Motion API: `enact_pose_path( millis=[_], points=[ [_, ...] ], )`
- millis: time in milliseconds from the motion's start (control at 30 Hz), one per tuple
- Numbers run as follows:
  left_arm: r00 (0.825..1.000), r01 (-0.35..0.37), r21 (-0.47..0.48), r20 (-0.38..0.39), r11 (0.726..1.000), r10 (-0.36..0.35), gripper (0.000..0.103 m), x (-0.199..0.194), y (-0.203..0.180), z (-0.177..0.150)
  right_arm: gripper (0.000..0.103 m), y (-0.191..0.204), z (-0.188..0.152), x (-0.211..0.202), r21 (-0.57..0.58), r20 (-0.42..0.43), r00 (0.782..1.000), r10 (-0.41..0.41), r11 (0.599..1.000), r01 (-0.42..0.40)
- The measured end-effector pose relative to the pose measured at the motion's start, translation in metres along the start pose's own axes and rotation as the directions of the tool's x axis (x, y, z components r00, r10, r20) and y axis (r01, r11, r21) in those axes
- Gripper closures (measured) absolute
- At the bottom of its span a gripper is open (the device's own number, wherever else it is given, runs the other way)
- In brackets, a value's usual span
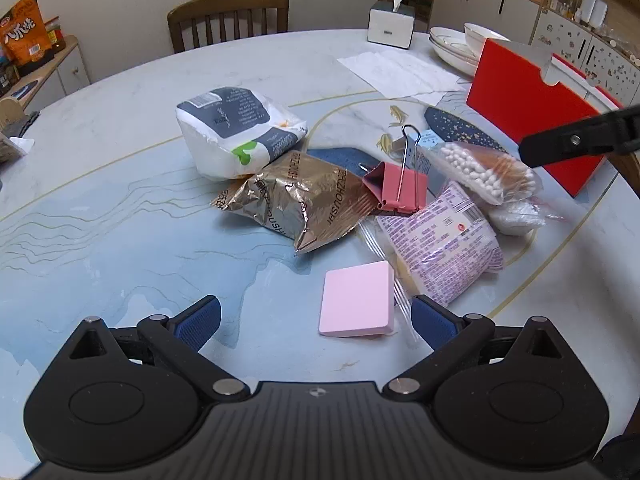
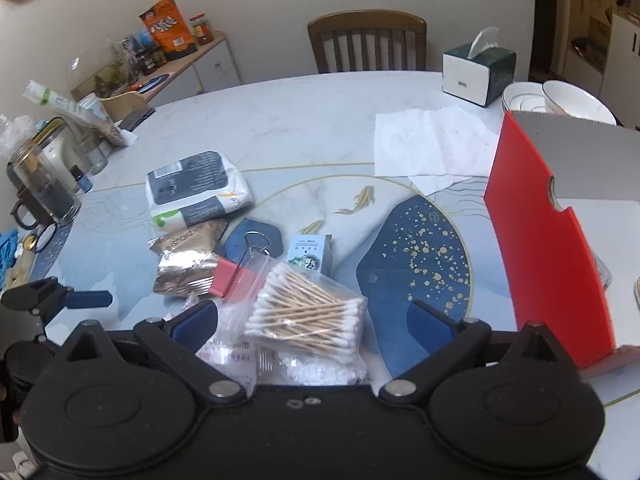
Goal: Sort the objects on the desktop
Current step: 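Withdraw both tools from the box back toward the cluttered pile, then grasp the pink sticky-note pad with the left tool while the right tool grasps the cotton swab bag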
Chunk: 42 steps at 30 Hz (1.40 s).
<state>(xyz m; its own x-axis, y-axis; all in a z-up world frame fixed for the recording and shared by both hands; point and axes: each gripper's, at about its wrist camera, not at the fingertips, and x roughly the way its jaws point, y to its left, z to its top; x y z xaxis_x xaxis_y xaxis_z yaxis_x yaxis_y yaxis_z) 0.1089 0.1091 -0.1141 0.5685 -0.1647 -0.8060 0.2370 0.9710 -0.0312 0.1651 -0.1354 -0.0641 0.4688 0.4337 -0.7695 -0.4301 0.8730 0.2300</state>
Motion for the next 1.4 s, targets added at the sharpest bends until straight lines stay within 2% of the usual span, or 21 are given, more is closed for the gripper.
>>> enact_pose_path(
  millis=[233,500,767,833,933,1067,1133,1200,1400],
  points=[
    [0.999,0.049,-0.023,-0.017,0.999,-0.049,0.002,0.007,0.003,0.002,0.003,-0.001,0.008,0.018,0.066,-0.028,1.0,-0.003,0.998,0.005],
    [0.996,0.076,-0.052,-0.039,0.996,-0.078,0.017,0.013,0.007,0.003,0.003,0.003,0.008,0.033,0.081,-0.07,0.997,-0.012,0.997,0.018],
    [0.997,0.07,-0.038,-0.041,0.997,-0.072,0.022,0.014,0.002,0.004,0.003,0.005,0.008,0.041,0.059,-0.09,0.995,-0.034,0.997,0.039],
    [0.997,0.068,-0.031,-0.042,0.997,-0.07,0.026,0.014,0.0,0.005,0.003,0.005,0.007,0.044,0.054,-0.096,0.995,-0.038,0.998,0.044],
    [0.997,0.069,-0.021,-0.042,0.997,-0.07,0.034,0.014,-0.004,0.006,0.007,0.006,0.006,0.046,0.048,-0.102,0.994,-0.045,0.998,0.05],
    [0.998,0.053,-0.003,-0.042,0.999,-0.053,0.05,0.014,-0.009,0.006,0.016,0.006,0.006,0.046,0.04,-0.102,0.994,-0.044,0.998,0.048],
    [0.998,0.047,0.013,-0.043,0.999,-0.046,0.053,0.014,-0.013,0.006,0.018,0.008,0.006,0.046,0.028,-0.103,0.994,-0.047,0.998,0.05],
    [0.998,0.044,0.02,-0.042,0.999,-0.043,0.062,0.014,-0.015,0.006,0.021,0.01,0.006,0.045,0.016,-0.098,0.994,-0.05,0.999,0.052],
    [0.998,0.041,0.012,-0.041,0.999,-0.04,0.063,0.013,-0.017,0.006,0.03,0.012,0.008,0.042,-0.007,-0.09,0.994,-0.059,0.998,0.058]
  ],
)
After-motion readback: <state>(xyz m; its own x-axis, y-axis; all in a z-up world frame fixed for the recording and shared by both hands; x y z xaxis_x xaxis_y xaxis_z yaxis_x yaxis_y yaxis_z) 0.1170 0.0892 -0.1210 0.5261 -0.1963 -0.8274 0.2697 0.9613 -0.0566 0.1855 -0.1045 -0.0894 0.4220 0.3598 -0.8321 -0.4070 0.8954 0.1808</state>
